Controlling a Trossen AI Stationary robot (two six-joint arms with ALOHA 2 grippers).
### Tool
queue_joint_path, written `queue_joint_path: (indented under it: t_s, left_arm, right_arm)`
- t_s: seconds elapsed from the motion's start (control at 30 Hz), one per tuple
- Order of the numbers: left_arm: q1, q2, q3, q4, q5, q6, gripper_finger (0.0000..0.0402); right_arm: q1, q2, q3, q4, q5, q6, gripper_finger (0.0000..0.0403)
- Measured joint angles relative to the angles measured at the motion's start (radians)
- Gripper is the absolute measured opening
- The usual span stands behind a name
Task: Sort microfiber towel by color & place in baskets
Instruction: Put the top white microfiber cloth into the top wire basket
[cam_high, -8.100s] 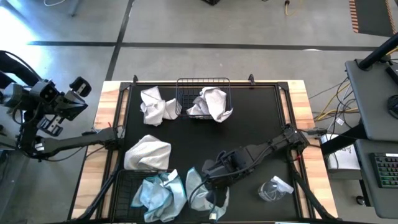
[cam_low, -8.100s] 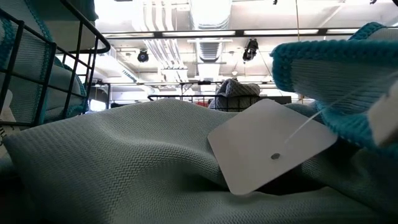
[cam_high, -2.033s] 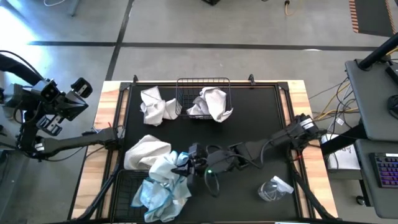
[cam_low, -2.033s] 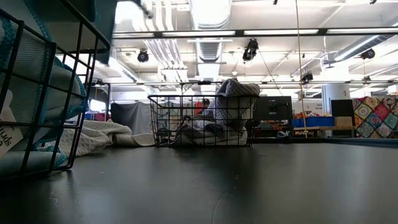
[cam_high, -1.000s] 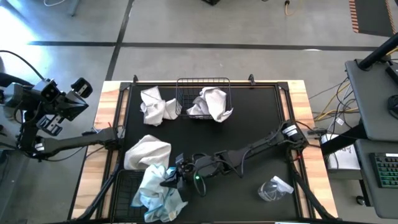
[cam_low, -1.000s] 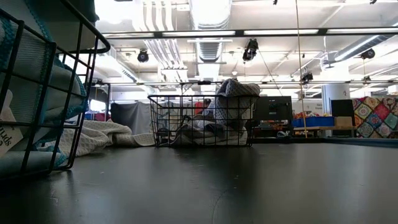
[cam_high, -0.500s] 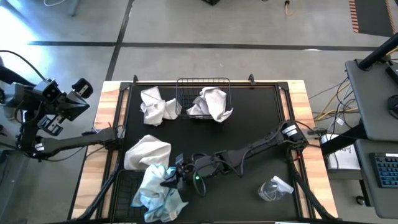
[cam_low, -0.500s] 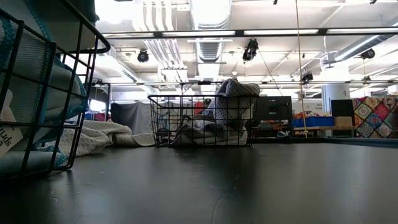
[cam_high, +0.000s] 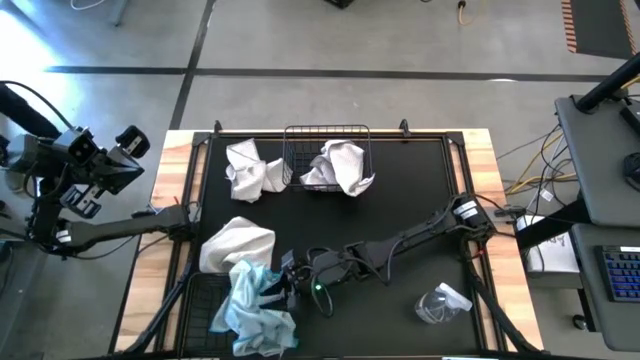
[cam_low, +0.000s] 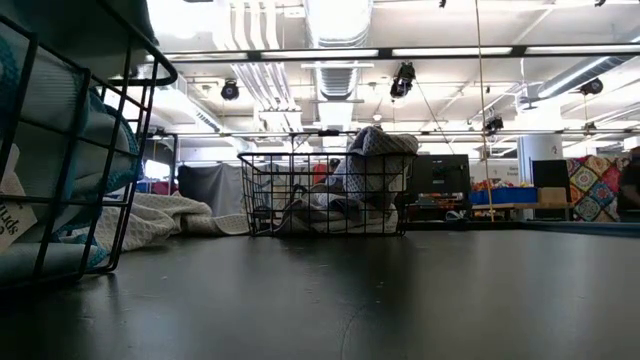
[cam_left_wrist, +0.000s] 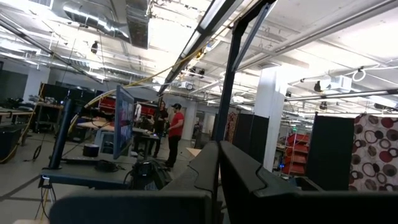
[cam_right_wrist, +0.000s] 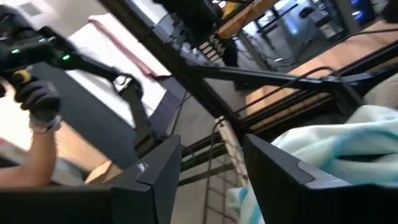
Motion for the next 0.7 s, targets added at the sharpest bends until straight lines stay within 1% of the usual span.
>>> queue_joint_path:
  t_s: [0.1,0.33,0.53,0.7]
  left_arm:
    - [0.000,0.000,0.000,0.000,0.000,0.000,0.0000]
    - [0.000,0.000,0.000,0.001,0.000,-0.008,0.0000]
    - [0.000,0.000,0.003,0.003,0.001,-0.019,0.0000]
    - [0.000,0.000,0.014,0.006,0.002,-0.016,0.0000]
  right_arm:
    - [0.000,-0.004,0.000,0.006,-0.033,-0.001,0.0177]
    - [-0.008,-0.036,0.000,-0.022,-0.033,-0.031,0.0165]
    - [-0.023,-0.108,0.000,-0.164,-0.032,-0.048,0.0150]
    - [-0.022,-0.187,0.000,-0.303,0.027,-0.110,0.0146]
